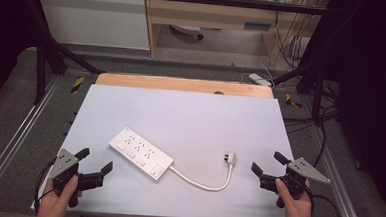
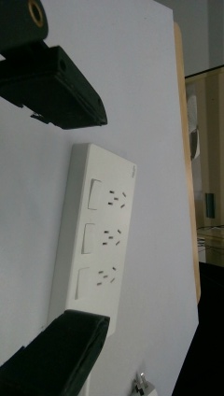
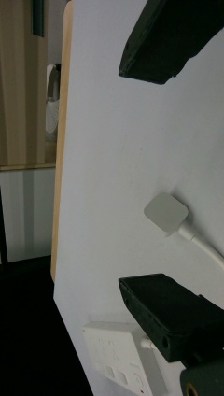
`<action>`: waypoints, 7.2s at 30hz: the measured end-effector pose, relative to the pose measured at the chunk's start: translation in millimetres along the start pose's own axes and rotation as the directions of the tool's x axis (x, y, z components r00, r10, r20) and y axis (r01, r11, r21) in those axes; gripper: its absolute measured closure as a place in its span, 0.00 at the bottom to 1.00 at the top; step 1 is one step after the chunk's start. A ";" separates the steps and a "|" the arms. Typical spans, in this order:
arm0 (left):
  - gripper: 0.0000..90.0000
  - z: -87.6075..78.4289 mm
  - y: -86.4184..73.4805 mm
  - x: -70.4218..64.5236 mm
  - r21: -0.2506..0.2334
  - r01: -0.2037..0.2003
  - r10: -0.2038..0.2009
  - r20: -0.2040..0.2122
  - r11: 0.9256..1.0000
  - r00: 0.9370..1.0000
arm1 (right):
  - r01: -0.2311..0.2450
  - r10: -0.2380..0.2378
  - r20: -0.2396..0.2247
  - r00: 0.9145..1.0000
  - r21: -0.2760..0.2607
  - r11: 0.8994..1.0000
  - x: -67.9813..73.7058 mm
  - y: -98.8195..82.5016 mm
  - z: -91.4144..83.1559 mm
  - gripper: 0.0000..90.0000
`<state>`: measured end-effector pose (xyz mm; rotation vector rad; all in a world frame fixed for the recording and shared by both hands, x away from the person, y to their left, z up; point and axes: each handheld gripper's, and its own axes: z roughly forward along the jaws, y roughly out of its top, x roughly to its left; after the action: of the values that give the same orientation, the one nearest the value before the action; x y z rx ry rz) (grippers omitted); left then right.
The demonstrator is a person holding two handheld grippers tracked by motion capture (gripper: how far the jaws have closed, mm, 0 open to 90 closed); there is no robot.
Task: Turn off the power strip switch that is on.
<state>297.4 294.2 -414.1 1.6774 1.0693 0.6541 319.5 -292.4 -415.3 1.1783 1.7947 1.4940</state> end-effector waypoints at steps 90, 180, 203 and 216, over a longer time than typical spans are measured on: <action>0.29 13.5 44.6 -7.9 -0.149 -0.008 0.012 0.028 0.989 1.000 | 0.083 -0.081 -0.041 0.996 0.046 0.995 19.3 0.2 11.6 0.02; 1.00 70.0 26.7 25.3 0.164 -0.005 -0.002 0.044 0.987 0.999 | 0.117 -0.110 -0.069 0.991 0.105 0.988 19.5 -3.9 24.2 0.02; 1.00 77.7 19.5 26.8 0.206 -0.016 0.004 0.057 0.978 0.998 | 0.120 -0.113 -0.070 0.991 0.108 0.987 19.7 -4.1 24.7 0.02; 1.00 85.8 17.3 30.9 0.234 -0.030 0.019 0.047 0.972 0.999 | 0.120 -0.113 -0.071 0.991 0.110 0.987 19.9 -4.4 24.7 0.02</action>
<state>387.8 280.6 -430.3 1.9016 1.1304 0.5191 328.9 -262.8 -423.1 1.0690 1.9793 1.3933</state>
